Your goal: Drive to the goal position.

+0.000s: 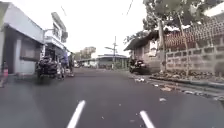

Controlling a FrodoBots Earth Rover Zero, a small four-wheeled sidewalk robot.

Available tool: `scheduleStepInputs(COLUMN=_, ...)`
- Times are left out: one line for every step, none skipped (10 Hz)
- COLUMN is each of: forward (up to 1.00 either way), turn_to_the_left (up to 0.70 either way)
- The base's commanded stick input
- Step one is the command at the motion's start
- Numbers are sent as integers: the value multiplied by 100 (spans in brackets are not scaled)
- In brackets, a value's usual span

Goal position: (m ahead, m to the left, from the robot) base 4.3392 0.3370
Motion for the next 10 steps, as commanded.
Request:
scheduleStepInputs(forward=100, turn_to_the_left=-6)
scheduleStepInputs(forward=100, turn_to_the_left=-3)
scheduleStepInputs(forward=100, turn_to_the_left=0)
scheduleStepInputs(forward=100, turn_to_the_left=0)
scheduleStepInputs(forward=100, turn_to_the_left=0)
scheduleStepInputs(forward=100, turn_to_the_left=20)
scheduleStepInputs(forward=100, turn_to_the_left=40)
scheduleStepInputs(forward=100, turn_to_the_left=36)
scheduleStepInputs(forward=100, turn_to_the_left=26)
scheduleStepInputs(forward=100, turn_to_the_left=16)
